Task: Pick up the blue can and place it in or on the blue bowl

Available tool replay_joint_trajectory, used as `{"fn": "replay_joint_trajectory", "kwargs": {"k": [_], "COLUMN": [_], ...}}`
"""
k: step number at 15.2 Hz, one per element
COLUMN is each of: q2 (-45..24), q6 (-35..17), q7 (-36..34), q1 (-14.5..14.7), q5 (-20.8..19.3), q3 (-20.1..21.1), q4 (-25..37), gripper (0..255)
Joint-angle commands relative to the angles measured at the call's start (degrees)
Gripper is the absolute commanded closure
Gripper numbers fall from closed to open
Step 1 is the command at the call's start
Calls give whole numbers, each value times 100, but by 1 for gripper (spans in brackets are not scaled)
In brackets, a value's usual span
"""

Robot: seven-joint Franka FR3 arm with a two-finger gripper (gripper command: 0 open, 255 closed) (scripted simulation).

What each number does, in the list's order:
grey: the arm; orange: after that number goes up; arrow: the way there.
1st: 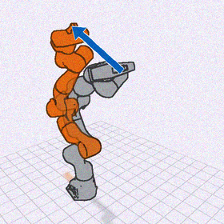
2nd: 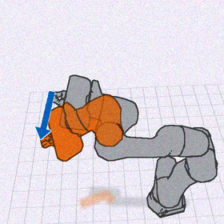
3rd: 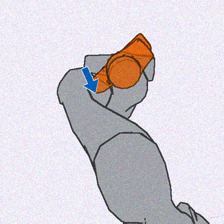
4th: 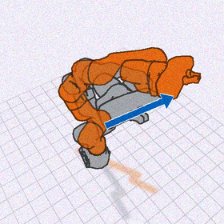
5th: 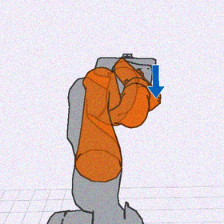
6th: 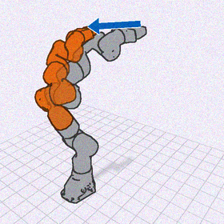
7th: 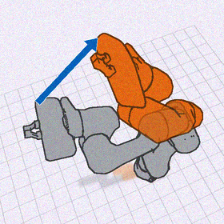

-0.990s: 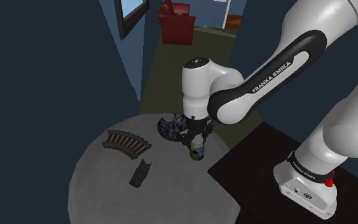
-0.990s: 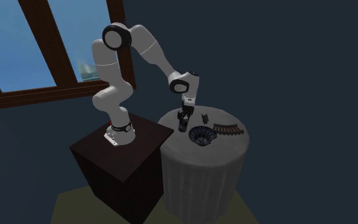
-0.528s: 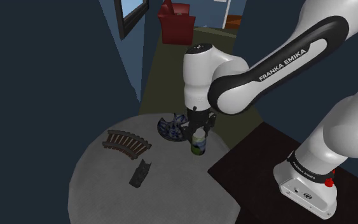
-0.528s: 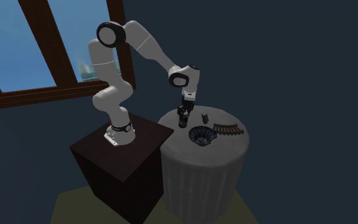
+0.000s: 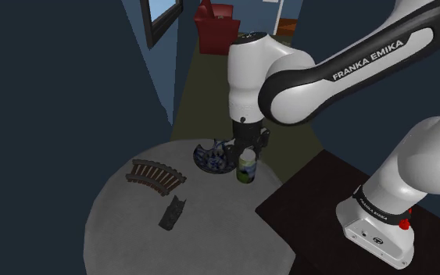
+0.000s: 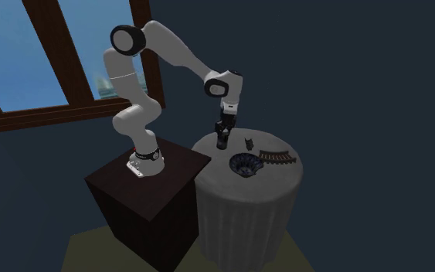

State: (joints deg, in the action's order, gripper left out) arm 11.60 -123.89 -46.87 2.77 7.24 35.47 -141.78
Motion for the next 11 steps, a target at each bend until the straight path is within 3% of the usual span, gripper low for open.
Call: {"fn": "replay_joint_trajectory", "kwargs": {"k": [1,8,11], "q2": [85,412,-110], "q6": [183,738,836], "q7": [44,167,202], "q1": [1,37,-209], "q5": [28,147,-227], "q3": [-35,-146,-213], "q4": [107,366,926], "gripper": [255,255,255]}}
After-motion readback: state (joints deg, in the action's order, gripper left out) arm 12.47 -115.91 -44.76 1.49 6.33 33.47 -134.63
